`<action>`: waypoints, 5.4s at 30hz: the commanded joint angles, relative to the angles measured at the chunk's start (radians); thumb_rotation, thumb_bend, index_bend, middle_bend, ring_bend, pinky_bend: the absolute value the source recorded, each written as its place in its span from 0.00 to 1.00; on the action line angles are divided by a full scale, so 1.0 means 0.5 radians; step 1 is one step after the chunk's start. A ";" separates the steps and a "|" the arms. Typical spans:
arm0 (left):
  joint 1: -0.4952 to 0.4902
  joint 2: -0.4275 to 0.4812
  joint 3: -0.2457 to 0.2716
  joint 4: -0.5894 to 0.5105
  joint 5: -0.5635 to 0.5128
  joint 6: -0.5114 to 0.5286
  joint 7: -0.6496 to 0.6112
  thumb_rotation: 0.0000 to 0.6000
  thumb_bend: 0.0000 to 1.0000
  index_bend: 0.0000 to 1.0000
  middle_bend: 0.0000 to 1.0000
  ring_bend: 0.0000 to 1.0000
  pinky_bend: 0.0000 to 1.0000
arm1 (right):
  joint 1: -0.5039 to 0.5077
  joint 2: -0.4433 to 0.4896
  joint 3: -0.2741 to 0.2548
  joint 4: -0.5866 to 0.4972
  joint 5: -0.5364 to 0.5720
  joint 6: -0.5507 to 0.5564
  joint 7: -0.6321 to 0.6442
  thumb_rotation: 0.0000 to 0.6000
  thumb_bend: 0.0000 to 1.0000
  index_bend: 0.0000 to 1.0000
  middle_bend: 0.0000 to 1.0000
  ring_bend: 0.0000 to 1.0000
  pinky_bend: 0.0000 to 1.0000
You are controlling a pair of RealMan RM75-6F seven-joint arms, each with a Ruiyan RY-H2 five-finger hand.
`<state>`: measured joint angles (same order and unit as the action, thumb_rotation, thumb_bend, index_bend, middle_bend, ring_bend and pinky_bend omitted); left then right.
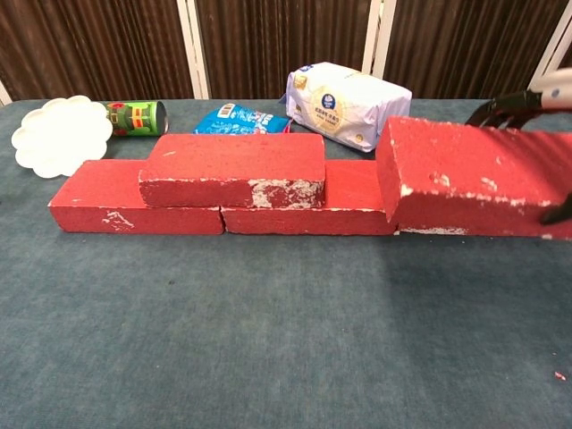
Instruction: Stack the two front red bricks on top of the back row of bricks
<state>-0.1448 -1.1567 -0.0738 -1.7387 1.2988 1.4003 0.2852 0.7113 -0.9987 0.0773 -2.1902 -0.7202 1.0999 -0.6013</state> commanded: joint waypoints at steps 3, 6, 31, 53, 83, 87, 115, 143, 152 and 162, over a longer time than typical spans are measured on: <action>-0.001 0.001 0.000 -0.001 0.000 -0.001 -0.001 1.00 0.23 0.00 0.00 0.00 0.06 | 0.212 0.121 0.135 -0.028 0.328 -0.048 -0.135 1.00 0.18 0.27 0.32 0.29 0.00; -0.002 0.000 0.001 -0.003 0.004 -0.002 -0.004 1.00 0.23 0.00 0.00 0.00 0.06 | 0.350 0.138 0.213 0.042 0.570 -0.085 -0.176 1.00 0.18 0.27 0.32 0.29 0.00; -0.006 0.006 -0.001 -0.004 -0.013 -0.011 -0.020 1.00 0.23 0.00 0.00 0.00 0.06 | 0.695 -0.146 0.054 0.512 0.935 -0.327 -0.263 1.00 0.18 0.27 0.32 0.28 0.00; -0.003 0.013 -0.004 -0.002 -0.017 -0.004 -0.034 1.00 0.23 0.00 0.00 0.00 0.06 | 0.799 -0.385 0.030 0.752 0.995 -0.313 -0.204 1.00 0.18 0.28 0.32 0.26 0.00; -0.005 0.019 -0.003 -0.005 -0.021 -0.013 -0.049 1.00 0.23 0.00 0.00 0.00 0.06 | 0.905 -0.527 0.027 0.868 1.108 -0.332 -0.241 1.00 0.18 0.27 0.32 0.26 0.00; -0.006 0.019 -0.004 -0.004 -0.023 -0.015 -0.050 1.00 0.23 0.00 0.00 0.00 0.06 | 0.911 -0.536 0.031 0.873 1.105 -0.328 -0.237 1.00 0.18 0.27 0.32 0.25 0.00; -0.009 0.024 -0.002 -0.011 -0.036 -0.026 -0.049 1.00 0.23 0.00 0.00 0.00 0.06 | 0.943 -0.566 0.031 0.898 1.152 -0.306 -0.258 1.00 0.18 0.25 0.22 0.16 0.00; -0.010 0.027 -0.001 -0.019 -0.047 -0.030 -0.045 1.00 0.23 0.00 0.00 0.00 0.06 | 0.949 -0.580 0.044 0.896 1.154 -0.286 -0.274 1.00 0.08 0.22 0.17 0.10 0.00; -0.011 0.028 0.000 -0.023 -0.052 -0.035 -0.042 1.00 0.23 0.00 0.00 0.00 0.06 | 0.949 -0.587 0.048 0.896 1.151 -0.292 -0.273 1.00 0.06 0.21 0.16 0.09 0.00; -0.015 0.023 -0.001 -0.017 -0.058 -0.038 -0.034 1.00 0.23 0.00 0.00 0.00 0.06 | 0.898 -0.471 0.115 0.750 1.036 -0.284 -0.157 1.00 0.00 0.19 0.15 0.08 0.00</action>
<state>-0.1520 -1.1449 -0.0744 -1.7475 1.2696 1.3813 0.2681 1.1705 -1.2546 0.1234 -1.7915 -0.1822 0.9566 -0.6986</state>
